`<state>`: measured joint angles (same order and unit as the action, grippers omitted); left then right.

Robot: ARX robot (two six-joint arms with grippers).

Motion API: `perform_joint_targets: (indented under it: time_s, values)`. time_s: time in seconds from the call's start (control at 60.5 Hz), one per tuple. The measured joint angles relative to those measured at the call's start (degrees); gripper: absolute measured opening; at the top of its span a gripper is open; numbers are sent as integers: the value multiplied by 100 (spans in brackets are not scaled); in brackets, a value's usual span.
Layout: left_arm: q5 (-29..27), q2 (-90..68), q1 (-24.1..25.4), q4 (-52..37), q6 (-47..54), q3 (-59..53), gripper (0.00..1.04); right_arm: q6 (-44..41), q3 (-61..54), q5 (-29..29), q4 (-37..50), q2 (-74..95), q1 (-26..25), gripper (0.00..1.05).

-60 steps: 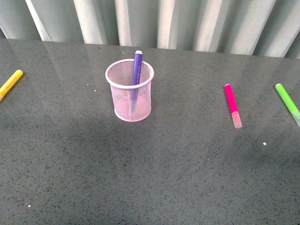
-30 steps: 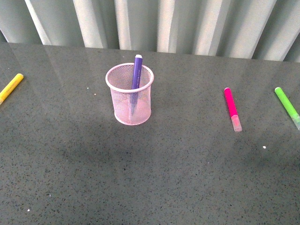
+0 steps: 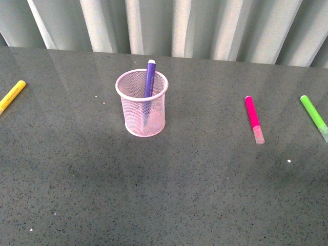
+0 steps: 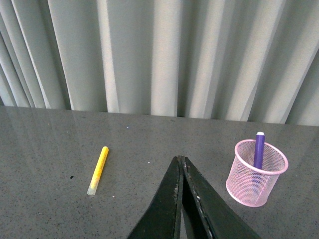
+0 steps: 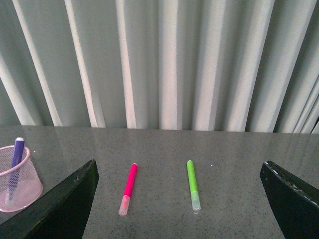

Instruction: Insert purple and pink pens into pink cup

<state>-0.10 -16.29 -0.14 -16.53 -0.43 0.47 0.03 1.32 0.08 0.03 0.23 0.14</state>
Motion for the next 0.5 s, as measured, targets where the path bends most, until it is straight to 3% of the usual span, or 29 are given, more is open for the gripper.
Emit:
perform_joint_targets:
  time_s: [0.314, 0.397, 0.496]
  values:
    - [0, 629, 2, 632, 0, 0, 4, 0, 0, 0, 0, 0, 0, 98]
    - [9, 1270, 2, 1480, 0, 2, 4, 0, 0, 0, 0, 0, 0, 98]
    - [11, 1602, 2, 1622, 2, 2, 4, 0, 0, 0, 0, 0, 0, 98]
